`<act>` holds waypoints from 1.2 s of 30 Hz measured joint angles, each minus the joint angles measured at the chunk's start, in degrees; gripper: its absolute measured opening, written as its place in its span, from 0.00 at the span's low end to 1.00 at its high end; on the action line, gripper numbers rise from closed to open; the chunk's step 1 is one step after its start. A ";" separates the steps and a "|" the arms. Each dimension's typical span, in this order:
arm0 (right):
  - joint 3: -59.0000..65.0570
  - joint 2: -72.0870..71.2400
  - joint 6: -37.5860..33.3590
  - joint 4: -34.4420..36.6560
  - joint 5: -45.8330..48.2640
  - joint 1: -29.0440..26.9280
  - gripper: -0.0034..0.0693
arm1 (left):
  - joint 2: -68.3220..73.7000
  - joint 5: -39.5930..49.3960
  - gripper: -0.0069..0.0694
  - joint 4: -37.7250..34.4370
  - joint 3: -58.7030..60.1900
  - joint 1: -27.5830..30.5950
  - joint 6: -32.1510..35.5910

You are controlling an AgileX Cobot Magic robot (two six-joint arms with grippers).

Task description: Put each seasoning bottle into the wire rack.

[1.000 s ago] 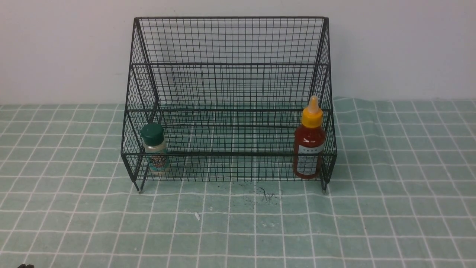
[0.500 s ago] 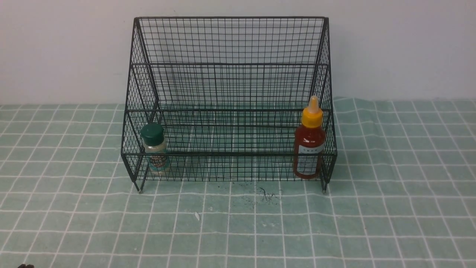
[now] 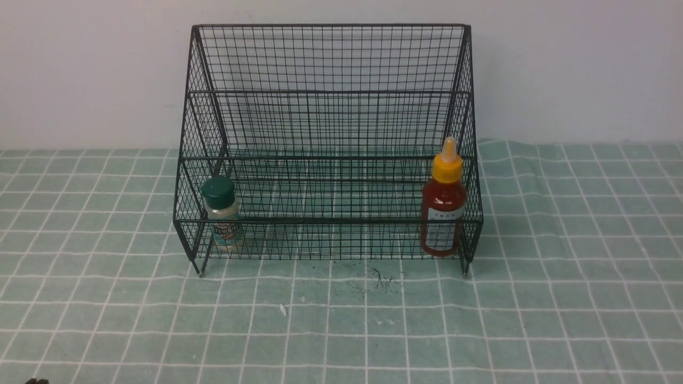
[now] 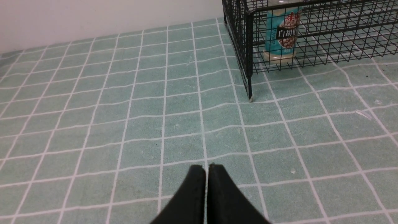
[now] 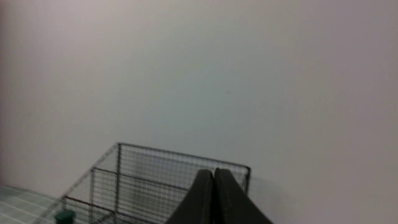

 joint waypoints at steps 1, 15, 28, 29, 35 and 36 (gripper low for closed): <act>3.69 -1.00 -0.19 0.00 0.52 -4.05 0.03 | 0.00 0.00 0.08 0.00 0.00 0.00 0.00; 27.79 -5.53 -0.81 0.96 2.13 -21.53 0.03 | -0.05 0.05 0.08 0.05 0.00 0.00 0.00; 27.79 -5.53 -0.81 1.25 2.13 -21.25 0.03 | -0.05 0.05 0.08 0.05 0.00 0.00 0.00; 27.79 -5.53 -0.81 1.25 2.13 -21.25 0.03 | -0.05 0.05 0.08 0.05 0.00 0.00 0.00; 27.79 -5.53 -0.81 1.25 2.13 -21.25 0.03 | -0.05 0.05 0.08 0.05 0.00 0.00 0.00; 27.79 -5.53 -0.81 1.25 2.13 -21.25 0.03 | -0.05 0.05 0.08 0.05 0.00 0.00 0.00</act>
